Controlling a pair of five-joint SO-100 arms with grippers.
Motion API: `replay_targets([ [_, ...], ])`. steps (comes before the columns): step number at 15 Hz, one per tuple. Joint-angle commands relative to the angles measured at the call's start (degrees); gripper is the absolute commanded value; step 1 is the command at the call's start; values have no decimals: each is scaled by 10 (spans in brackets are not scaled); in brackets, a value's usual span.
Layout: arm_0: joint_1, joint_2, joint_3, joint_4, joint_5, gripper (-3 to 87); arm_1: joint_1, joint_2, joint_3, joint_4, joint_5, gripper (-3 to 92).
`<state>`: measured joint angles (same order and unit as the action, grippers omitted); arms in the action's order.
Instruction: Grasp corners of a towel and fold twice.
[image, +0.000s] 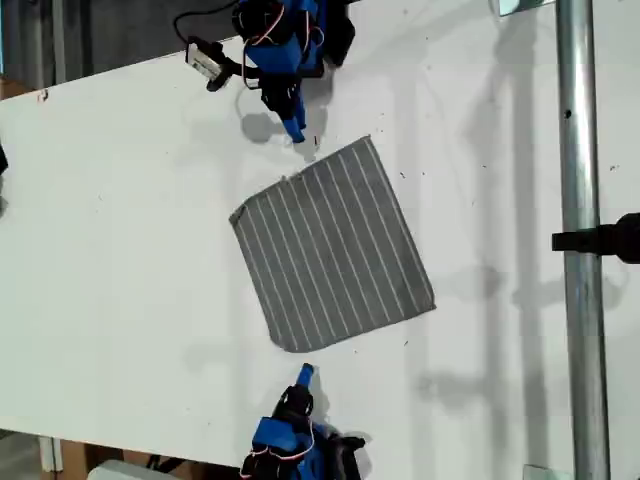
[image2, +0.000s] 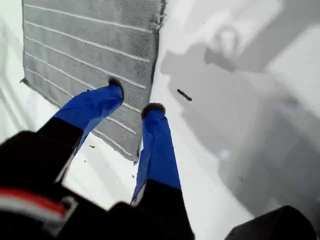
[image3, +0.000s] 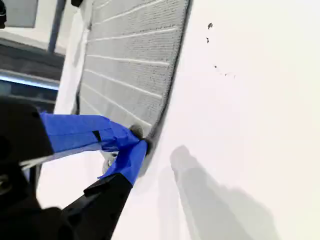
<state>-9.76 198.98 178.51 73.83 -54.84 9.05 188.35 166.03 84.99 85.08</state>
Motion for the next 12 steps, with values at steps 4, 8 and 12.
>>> replay_targets([
  [4, -95, 4, 3, -22, -236, -23, 47, 3, -11, -11, -14, -1],
  [8, -95, 4, 3, -22, -236, -23, 38, 3, -32, -37, -29, -1],
  [12, -95, 4, 3, -22, -236, -23, -28, -265, -259, -77, -88, -2],
])
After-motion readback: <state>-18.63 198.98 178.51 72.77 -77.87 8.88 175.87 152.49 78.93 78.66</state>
